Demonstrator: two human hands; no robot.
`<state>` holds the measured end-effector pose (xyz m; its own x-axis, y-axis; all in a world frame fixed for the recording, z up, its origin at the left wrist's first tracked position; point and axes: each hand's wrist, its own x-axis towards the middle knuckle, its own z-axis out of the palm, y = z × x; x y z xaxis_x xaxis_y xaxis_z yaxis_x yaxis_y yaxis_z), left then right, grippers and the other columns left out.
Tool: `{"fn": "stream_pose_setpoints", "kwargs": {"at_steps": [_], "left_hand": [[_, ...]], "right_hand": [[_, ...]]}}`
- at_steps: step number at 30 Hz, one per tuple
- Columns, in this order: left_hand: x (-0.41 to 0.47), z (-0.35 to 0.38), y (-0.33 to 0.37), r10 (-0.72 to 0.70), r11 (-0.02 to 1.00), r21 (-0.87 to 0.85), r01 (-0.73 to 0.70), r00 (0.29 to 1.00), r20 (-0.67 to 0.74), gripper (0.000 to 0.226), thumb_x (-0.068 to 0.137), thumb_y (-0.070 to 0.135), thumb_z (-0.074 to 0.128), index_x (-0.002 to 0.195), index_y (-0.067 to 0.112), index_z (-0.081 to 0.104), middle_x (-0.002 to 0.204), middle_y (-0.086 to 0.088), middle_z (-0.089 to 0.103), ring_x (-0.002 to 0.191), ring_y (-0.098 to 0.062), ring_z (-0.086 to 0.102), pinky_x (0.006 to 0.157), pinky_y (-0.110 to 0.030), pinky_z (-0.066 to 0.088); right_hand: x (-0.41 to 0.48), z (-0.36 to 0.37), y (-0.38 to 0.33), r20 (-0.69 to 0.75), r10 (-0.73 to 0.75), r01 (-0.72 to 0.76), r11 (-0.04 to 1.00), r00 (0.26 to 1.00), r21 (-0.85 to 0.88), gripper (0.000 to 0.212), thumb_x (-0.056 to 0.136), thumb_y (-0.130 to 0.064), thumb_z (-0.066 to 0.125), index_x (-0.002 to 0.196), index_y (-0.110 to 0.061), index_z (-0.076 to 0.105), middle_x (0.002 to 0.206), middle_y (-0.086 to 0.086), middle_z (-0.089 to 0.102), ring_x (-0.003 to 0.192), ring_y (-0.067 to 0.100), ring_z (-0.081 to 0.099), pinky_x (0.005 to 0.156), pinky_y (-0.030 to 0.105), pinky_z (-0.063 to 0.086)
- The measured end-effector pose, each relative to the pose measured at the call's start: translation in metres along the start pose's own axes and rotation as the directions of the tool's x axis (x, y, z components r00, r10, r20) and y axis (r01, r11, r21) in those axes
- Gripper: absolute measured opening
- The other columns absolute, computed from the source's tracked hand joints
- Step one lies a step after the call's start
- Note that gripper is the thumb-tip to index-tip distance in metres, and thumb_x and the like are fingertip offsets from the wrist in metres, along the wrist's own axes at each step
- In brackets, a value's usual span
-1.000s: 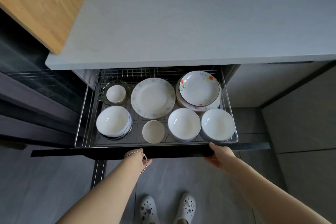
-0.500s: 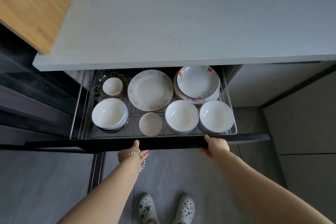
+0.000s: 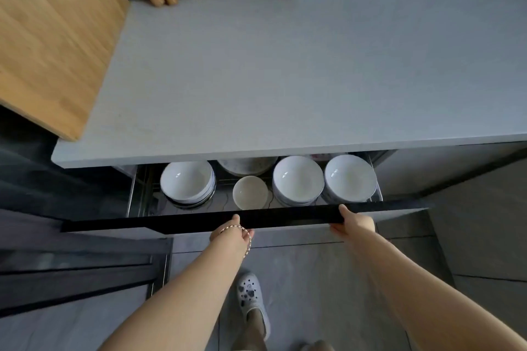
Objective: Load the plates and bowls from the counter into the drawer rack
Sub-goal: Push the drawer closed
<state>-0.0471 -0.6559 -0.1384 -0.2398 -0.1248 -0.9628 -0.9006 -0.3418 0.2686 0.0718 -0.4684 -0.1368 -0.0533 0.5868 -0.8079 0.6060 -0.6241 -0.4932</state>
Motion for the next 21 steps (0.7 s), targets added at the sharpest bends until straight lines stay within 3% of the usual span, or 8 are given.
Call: {"fn": "stream_pose_setpoints", "kwargs": {"at_steps": [3, 5, 7, 9, 11, 13, 15, 21], "left_hand": [[0.006, 0.02, 0.018, 0.004, 0.998, 0.056, -0.004, 1.0, 0.012, 0.042, 0.097, 0.012, 0.045, 0.138, 0.002, 0.04, 0.116, -0.022, 0.058, 0.127, -0.034, 0.05, 0.096, -0.04, 0.046], [0.003, 0.031, 0.024, 0.049, 0.993, 0.109, -0.05, 0.999, 0.006, 0.038, 0.098, 0.008, 0.039, 0.134, -0.005, 0.044, 0.086, -0.019, 0.059, 0.118, -0.029, 0.056, 0.088, -0.029, 0.047], [-0.002, 0.043, 0.031, -0.011, 0.999, 0.033, 0.01, 0.999, 0.046, 0.04, 0.099, -0.001, 0.028, 0.137, -0.008, 0.038, 0.117, -0.021, 0.06, 0.125, -0.027, 0.051, 0.088, -0.022, 0.047], [-0.006, 0.054, 0.043, 0.037, 0.98, 0.189, -0.056, 0.994, 0.098, 0.048, 0.094, -0.016, 0.021, 0.141, -0.009, 0.029, 0.144, -0.021, 0.042, 0.134, -0.028, 0.043, 0.107, -0.033, 0.04], [-0.006, 0.063, 0.053, -0.005, 0.987, 0.159, -0.021, 0.987, 0.161, 0.054, 0.09, -0.023, 0.02, 0.141, -0.008, 0.028, 0.146, -0.02, 0.039, 0.134, -0.027, 0.043, 0.111, -0.038, 0.035], [-0.007, 0.071, 0.061, -0.033, 0.996, 0.085, 0.018, 0.983, 0.179, 0.055, 0.089, -0.024, 0.021, 0.141, -0.007, 0.03, 0.147, -0.018, 0.039, 0.136, -0.025, 0.042, 0.113, -0.038, 0.033], [-0.013, 0.078, 0.067, -0.013, 0.996, 0.084, -0.003, 0.981, 0.194, 0.056, 0.09, -0.024, 0.022, 0.142, -0.004, 0.028, 0.15, -0.015, 0.037, 0.138, -0.023, 0.039, 0.115, -0.039, 0.031], [-0.002, 0.089, 0.072, 0.111, 0.994, -0.025, -0.109, 0.968, 0.225, 0.07, 0.091, -0.022, 0.023, 0.149, 0.016, 0.014, 0.155, -0.016, 0.026, 0.137, -0.034, 0.038, 0.11, -0.047, 0.033]], "right_hand": [[0.007, 0.014, -0.017, -0.013, 0.018, -0.016, 0.995, 1.0, 0.102, 0.011, 0.09, -0.01, 0.056, 0.085, 0.0, 0.055, 0.067, 0.011, 0.057, 0.058, 0.022, 0.056, 0.06, 0.023, 0.05], [0.004, 0.024, -0.032, 0.041, 0.039, -0.045, 0.983, 0.998, 0.176, 0.011, 0.091, -0.003, 0.053, 0.08, -0.001, 0.054, 0.075, 0.012, 0.055, 0.068, 0.019, 0.054, 0.046, 0.006, 0.043], [0.004, 0.034, -0.044, 0.134, 0.06, -0.093, 0.962, 0.989, 0.256, 0.011, 0.091, 0.004, 0.048, 0.082, 0.002, 0.052, 0.075, 0.013, 0.053, 0.068, 0.019, 0.055, 0.045, 0.006, 0.047], [0.006, 0.042, -0.053, 0.188, 0.078, -0.131, 0.947, 0.979, 0.293, 0.014, 0.091, 0.011, 0.041, 0.082, 0.006, 0.051, 0.076, 0.015, 0.053, 0.062, 0.023, 0.061, 0.06, 0.021, 0.058], [0.005, 0.052, -0.064, 0.273, 0.063, -0.152, 0.937, 0.96, 0.314, 0.022, 0.091, 0.014, 0.037, 0.108, 0.01, 0.05, 0.085, 0.018, 0.056, 0.071, 0.026, 0.065, 0.061, 0.027, 0.059], [0.008, 0.058, -0.075, 0.309, 0.029, -0.14, 0.928, 0.951, 0.346, 0.048, 0.088, 0.018, 0.04, 0.132, 0.002, 0.041, 0.095, 0.02, 0.06, 0.098, 0.032, 0.064, 0.082, 0.031, 0.055], [0.007, 0.06, -0.084, 0.341, 0.014, -0.152, 0.912, 0.94, 0.381, 0.063, 0.087, 0.022, 0.04, 0.142, -0.007, 0.032, 0.108, 0.025, 0.061, 0.11, 0.034, 0.06, 0.094, 0.037, 0.049], [0.015, 0.066, -0.096, 0.362, -0.021, -0.139, 0.901, 0.932, 0.411, 0.078, 0.087, 0.026, 0.032, 0.15, -0.015, 0.011, 0.141, 0.031, 0.041, 0.128, 0.037, 0.048, 0.099, 0.039, 0.041]]}}
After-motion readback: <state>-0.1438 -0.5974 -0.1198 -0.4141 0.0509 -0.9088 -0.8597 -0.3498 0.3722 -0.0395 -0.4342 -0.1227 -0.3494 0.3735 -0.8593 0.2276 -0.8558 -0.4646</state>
